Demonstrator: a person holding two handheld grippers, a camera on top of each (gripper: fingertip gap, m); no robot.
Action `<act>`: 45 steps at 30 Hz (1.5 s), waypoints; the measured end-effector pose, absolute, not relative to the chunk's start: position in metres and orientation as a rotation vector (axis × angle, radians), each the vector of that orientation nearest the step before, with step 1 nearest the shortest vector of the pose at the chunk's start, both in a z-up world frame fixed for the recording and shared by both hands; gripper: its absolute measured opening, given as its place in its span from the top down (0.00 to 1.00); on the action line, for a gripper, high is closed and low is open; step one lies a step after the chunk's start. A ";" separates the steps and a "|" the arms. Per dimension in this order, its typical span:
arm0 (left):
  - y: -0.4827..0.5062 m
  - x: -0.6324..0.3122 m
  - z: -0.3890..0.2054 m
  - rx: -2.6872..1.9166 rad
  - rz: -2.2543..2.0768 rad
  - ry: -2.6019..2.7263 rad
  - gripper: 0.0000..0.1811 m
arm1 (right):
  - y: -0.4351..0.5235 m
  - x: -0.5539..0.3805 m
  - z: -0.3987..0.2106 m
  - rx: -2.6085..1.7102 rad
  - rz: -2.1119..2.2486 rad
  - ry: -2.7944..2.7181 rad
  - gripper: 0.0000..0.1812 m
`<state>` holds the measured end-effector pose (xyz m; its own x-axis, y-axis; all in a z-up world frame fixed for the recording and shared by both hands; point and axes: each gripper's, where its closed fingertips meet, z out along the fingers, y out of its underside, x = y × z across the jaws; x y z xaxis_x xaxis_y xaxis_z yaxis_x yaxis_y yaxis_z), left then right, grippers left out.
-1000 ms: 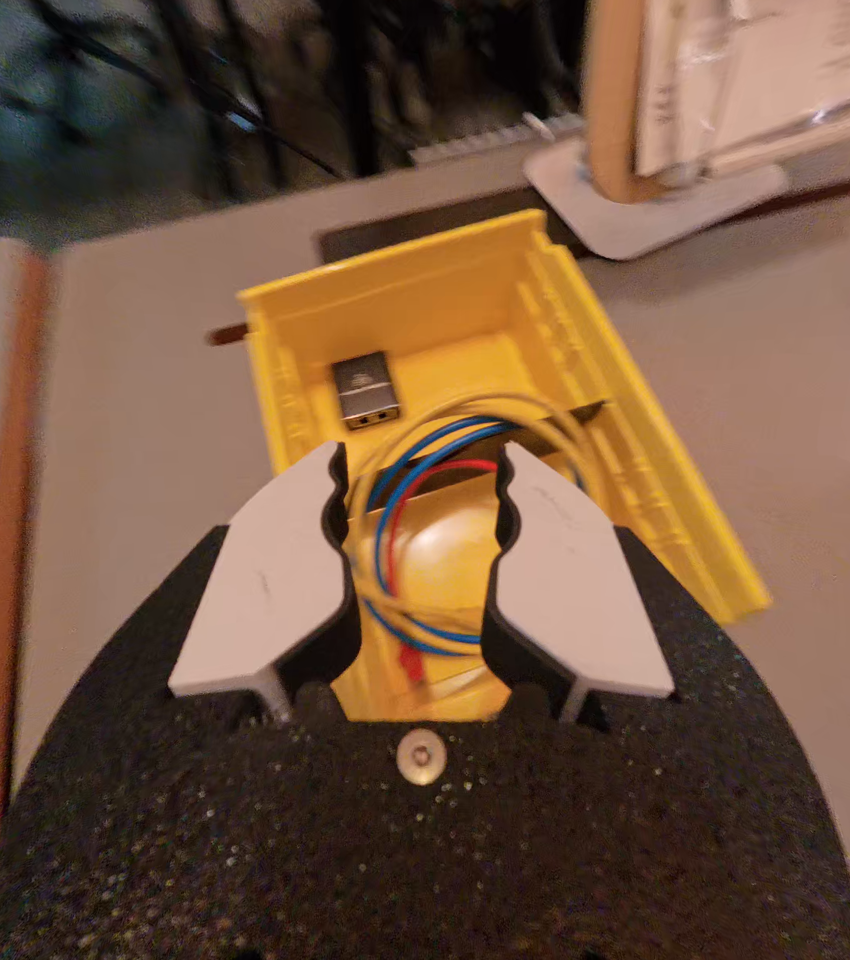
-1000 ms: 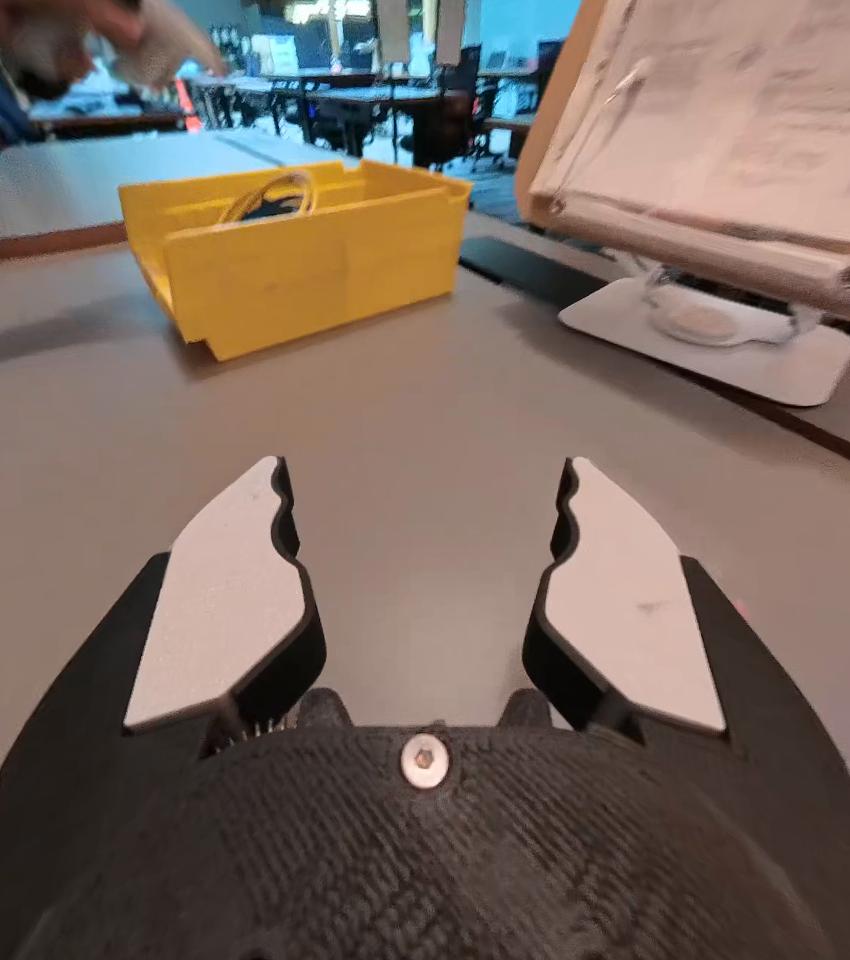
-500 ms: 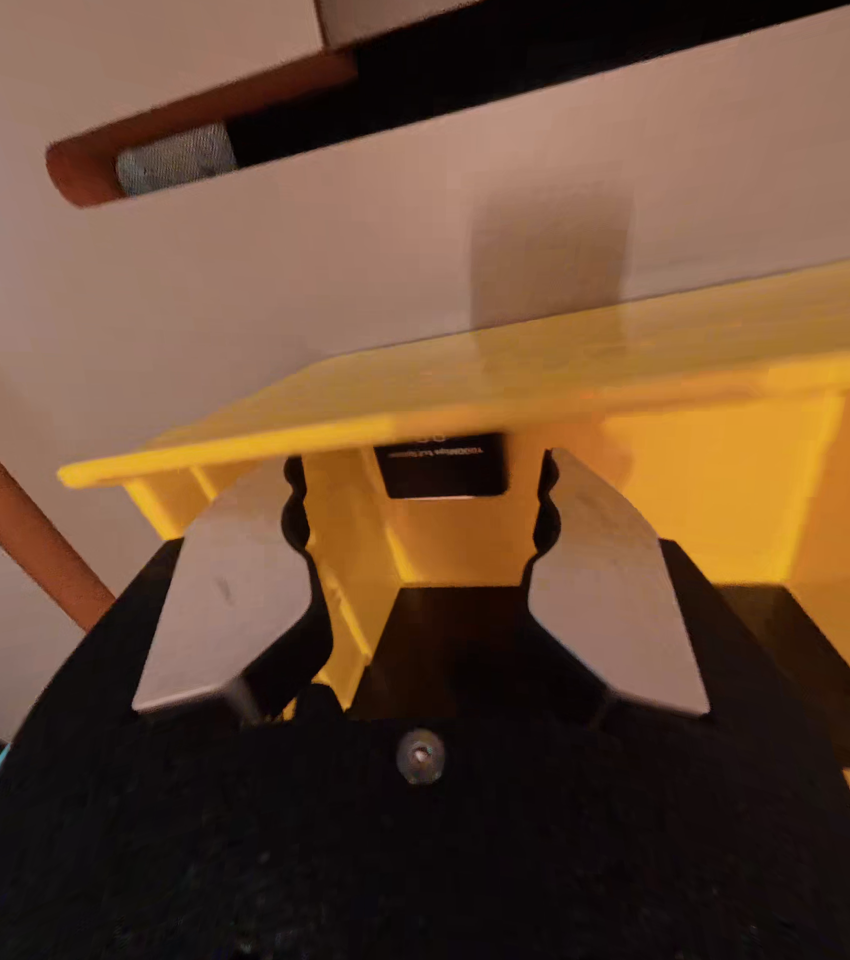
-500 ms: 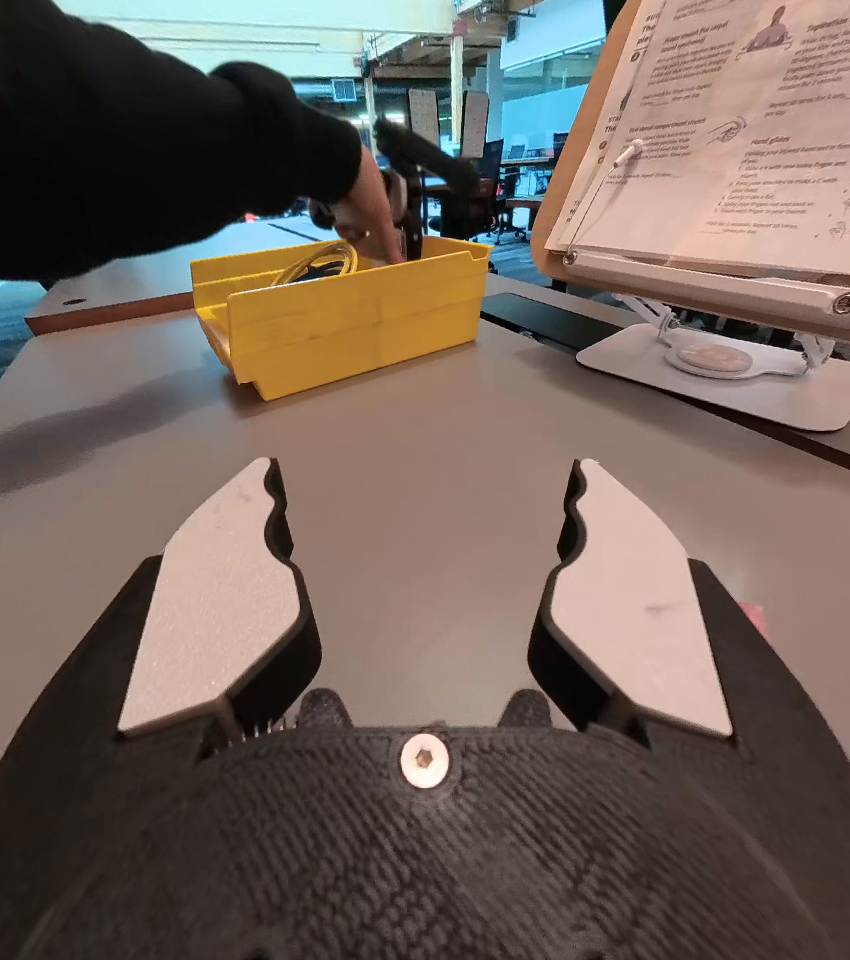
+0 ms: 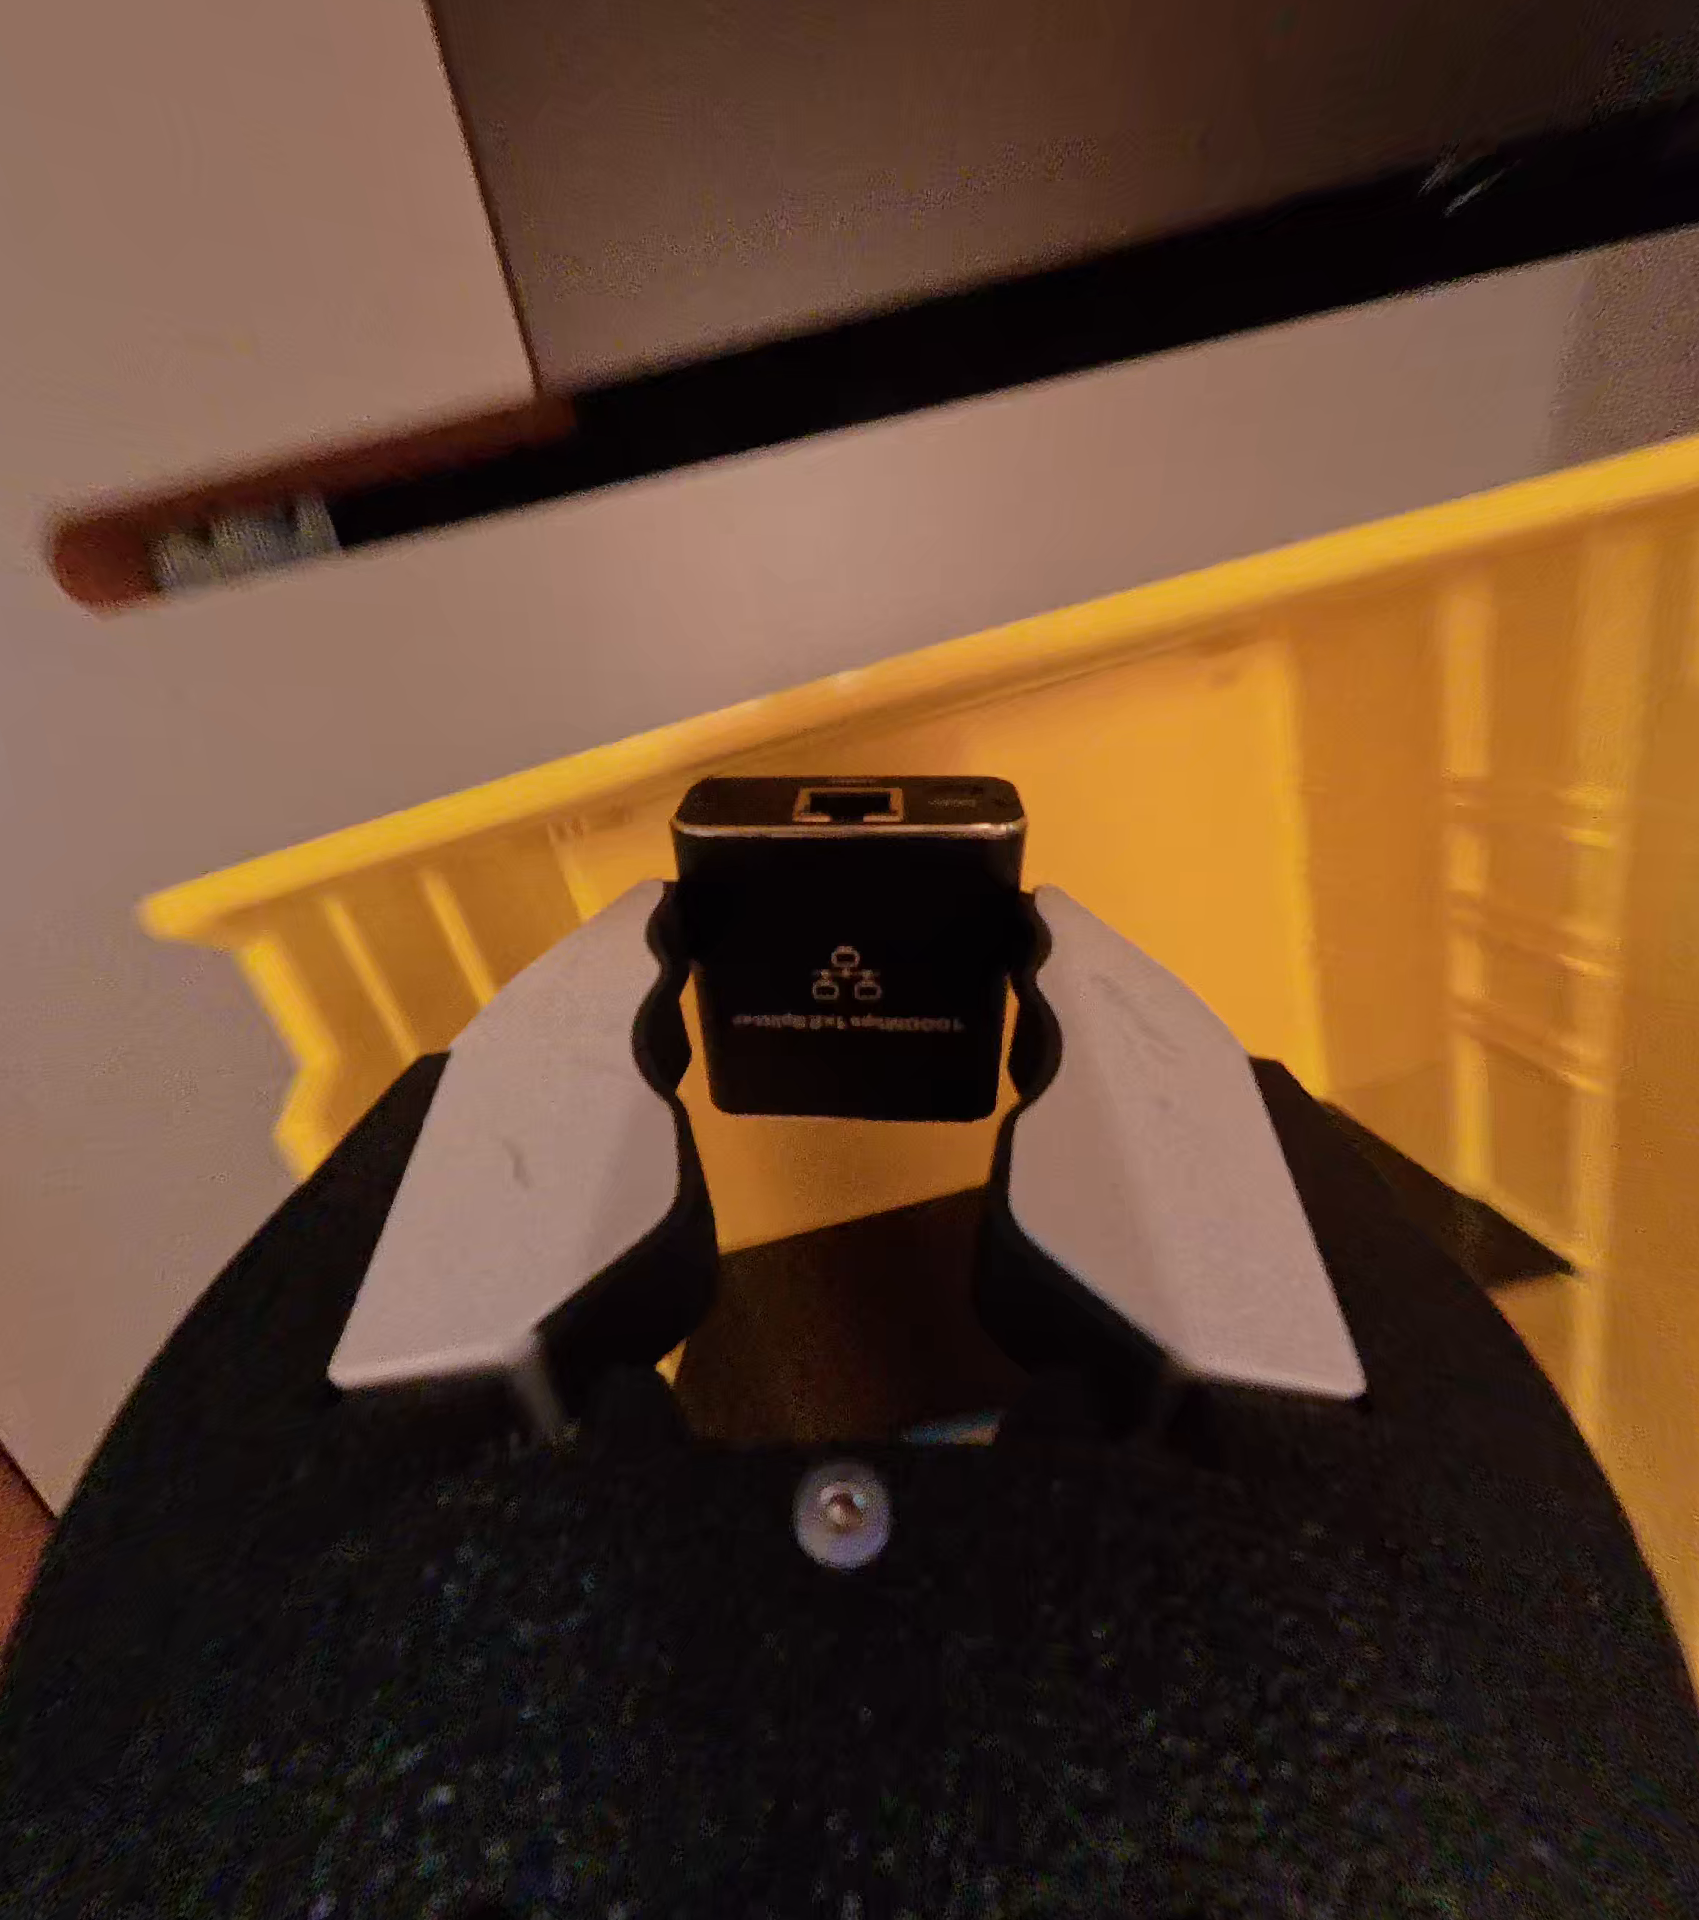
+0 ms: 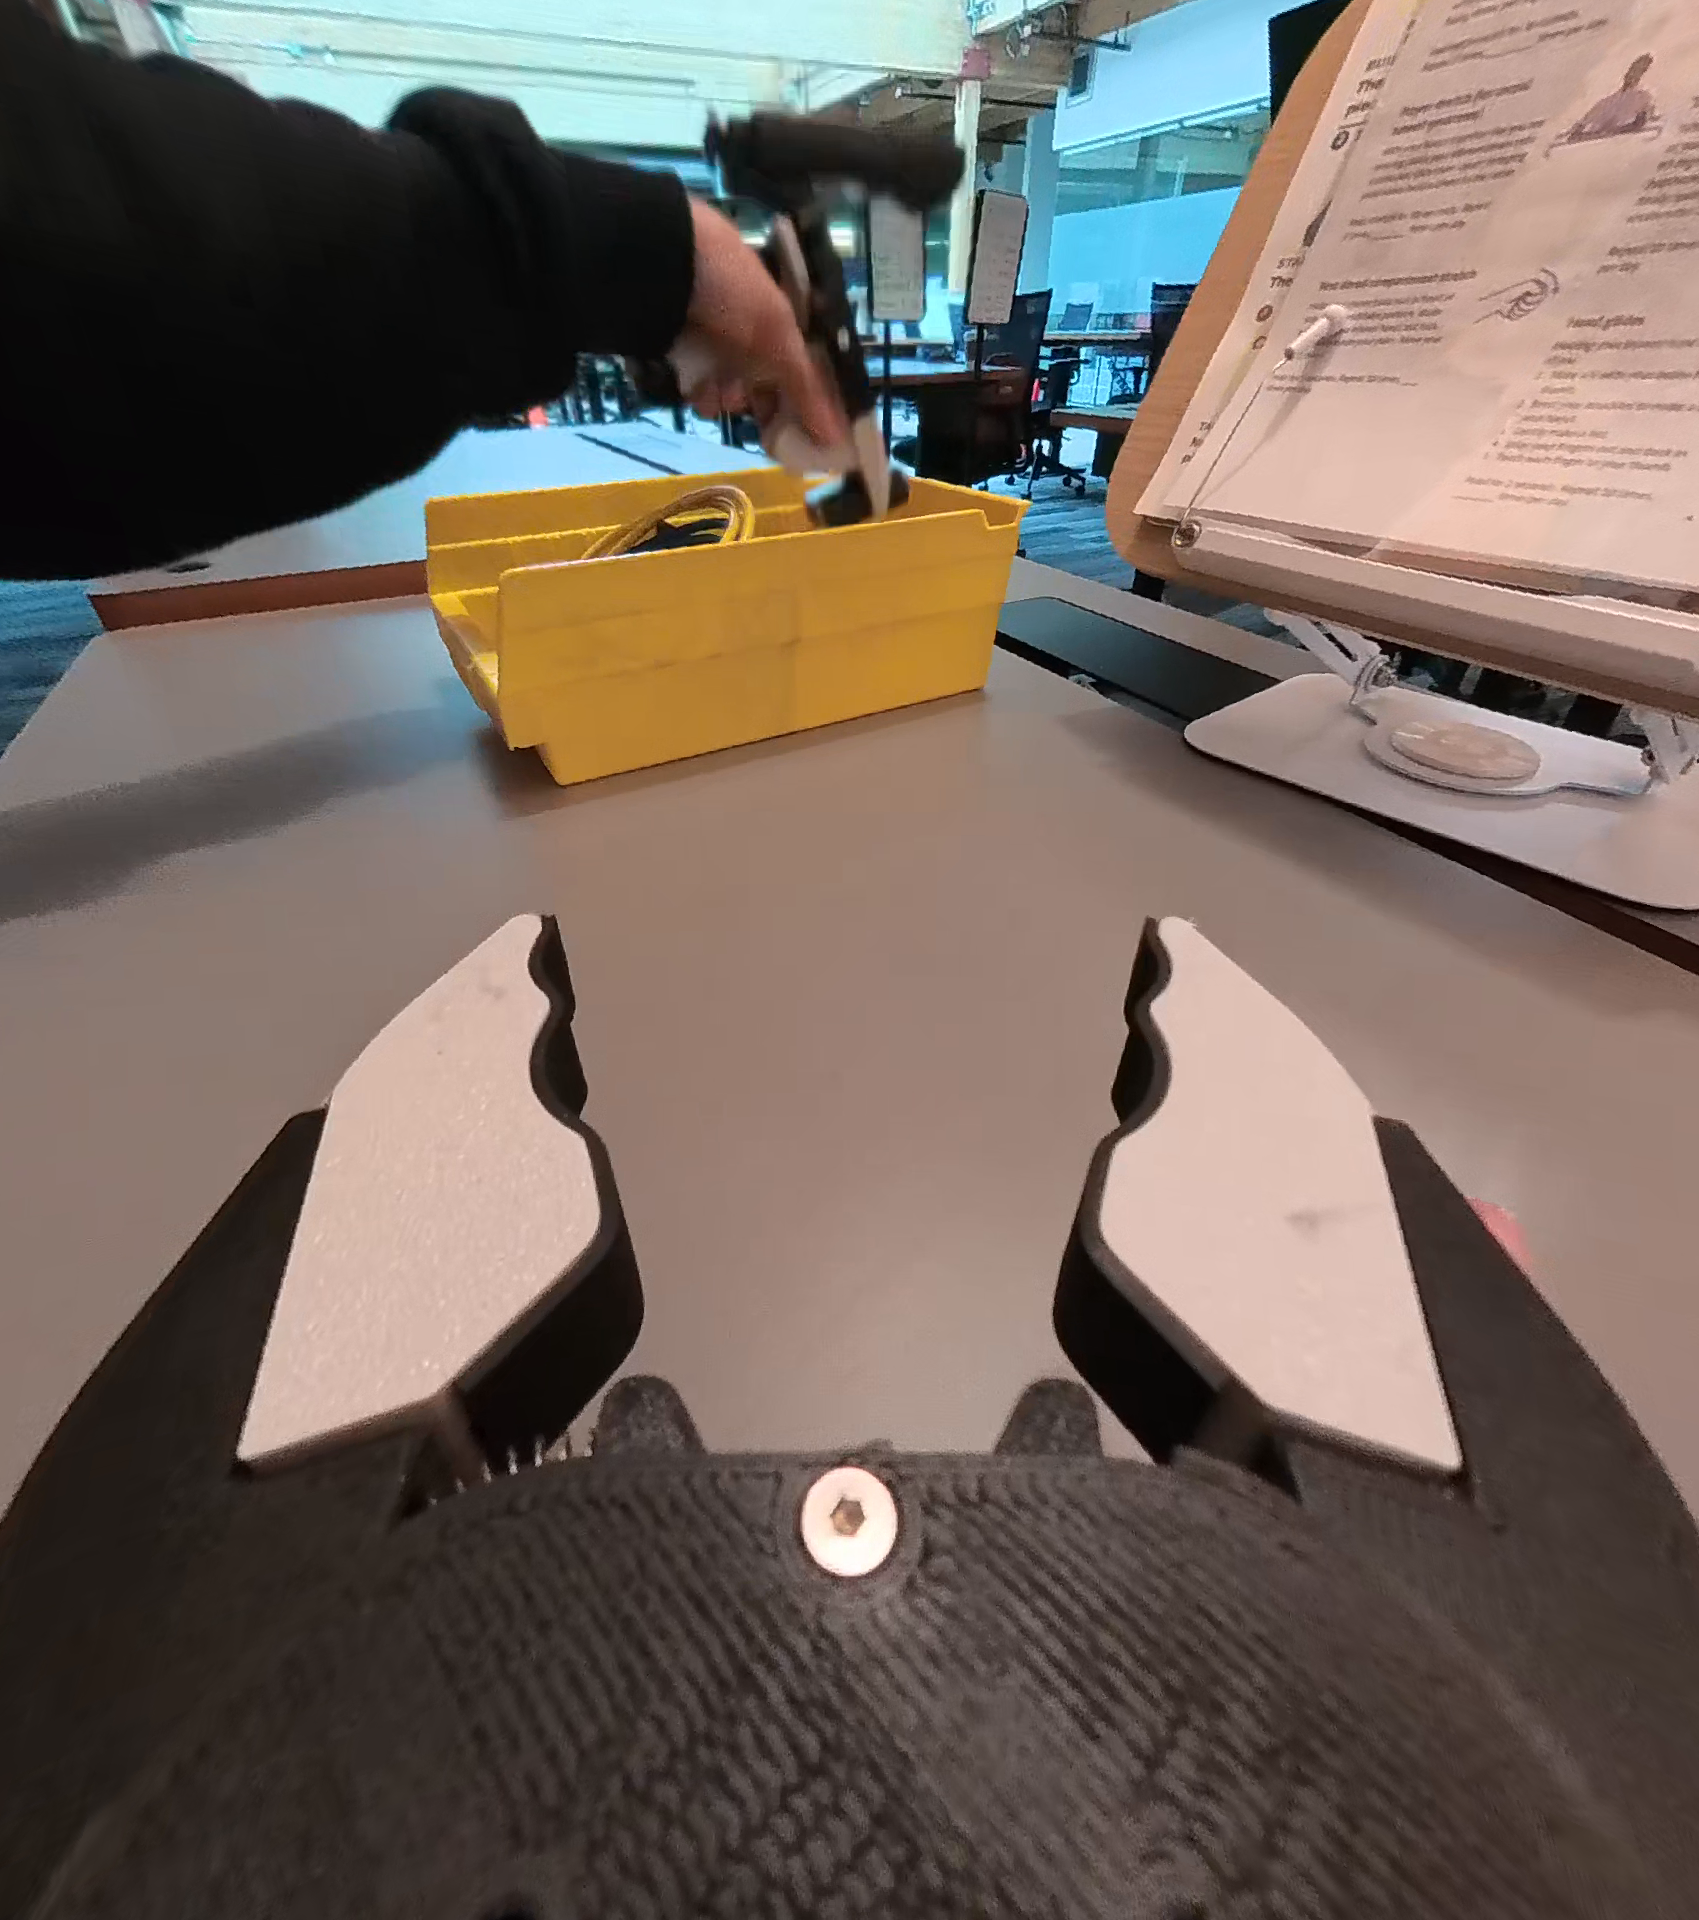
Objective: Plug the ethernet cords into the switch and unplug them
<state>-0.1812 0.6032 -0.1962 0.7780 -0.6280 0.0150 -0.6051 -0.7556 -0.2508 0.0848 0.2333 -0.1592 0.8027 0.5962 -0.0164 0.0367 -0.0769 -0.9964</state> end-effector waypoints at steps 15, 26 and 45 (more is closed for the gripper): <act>0.297 0.017 -0.019 -1.237 -1.747 0.909 0.68 | 0.268 0.047 -0.092 -1.198 -0.154 -0.404 0.49; 0.244 0.059 -0.090 -1.192 -2.572 0.570 0.68 | 0.261 0.056 -0.108 -1.189 -0.548 -0.628 0.87; 0.231 0.044 -0.152 -1.798 -2.150 1.192 0.83 | 0.241 0.053 -0.150 -0.865 -1.172 -1.314 0.87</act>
